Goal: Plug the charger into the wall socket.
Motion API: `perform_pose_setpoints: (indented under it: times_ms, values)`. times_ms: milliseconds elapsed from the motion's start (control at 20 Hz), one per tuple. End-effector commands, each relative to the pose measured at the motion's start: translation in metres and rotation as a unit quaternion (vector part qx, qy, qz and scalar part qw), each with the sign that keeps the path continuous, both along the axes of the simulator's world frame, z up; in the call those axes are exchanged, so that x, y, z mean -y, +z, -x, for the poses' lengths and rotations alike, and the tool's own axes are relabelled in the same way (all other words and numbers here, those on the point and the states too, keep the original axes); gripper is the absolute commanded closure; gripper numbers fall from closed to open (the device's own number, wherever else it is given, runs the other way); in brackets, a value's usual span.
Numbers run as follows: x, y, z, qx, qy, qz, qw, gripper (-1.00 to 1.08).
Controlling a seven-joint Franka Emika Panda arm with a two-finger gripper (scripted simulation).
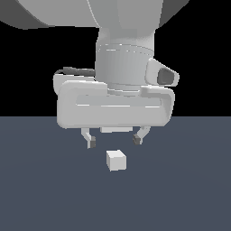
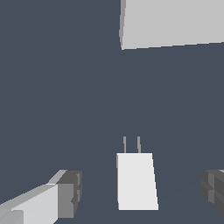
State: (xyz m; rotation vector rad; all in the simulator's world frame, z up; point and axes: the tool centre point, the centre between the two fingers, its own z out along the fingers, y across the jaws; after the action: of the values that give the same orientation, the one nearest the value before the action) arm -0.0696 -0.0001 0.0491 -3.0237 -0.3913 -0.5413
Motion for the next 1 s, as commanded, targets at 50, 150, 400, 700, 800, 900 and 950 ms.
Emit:
perform_pose_setpoints:
  times_ms: [50,150,400,700,800,900,950]
  values:
    - [0.0,-0.015,0.001,0.0,0.0,0.0,1.0,-0.92]
    - [0.0,-0.023,0.001,0.0,0.001,0.0,1.0,-0.92]
    - [0.0,-0.035,0.001,0.0,0.001,0.0,1.0,-0.92]
    - [0.0,-0.038,0.0,0.0,0.001,0.0,1.0,1.08]
    - [0.0,-0.038,0.0,0.0,0.001,0.0,1.0,1.08]
    - [0.0,-0.038,0.0,0.0,0.001,0.0,1.0,1.08]
    - [0.0,-0.038,0.0,0.0,0.001,0.0,1.0,1.08]
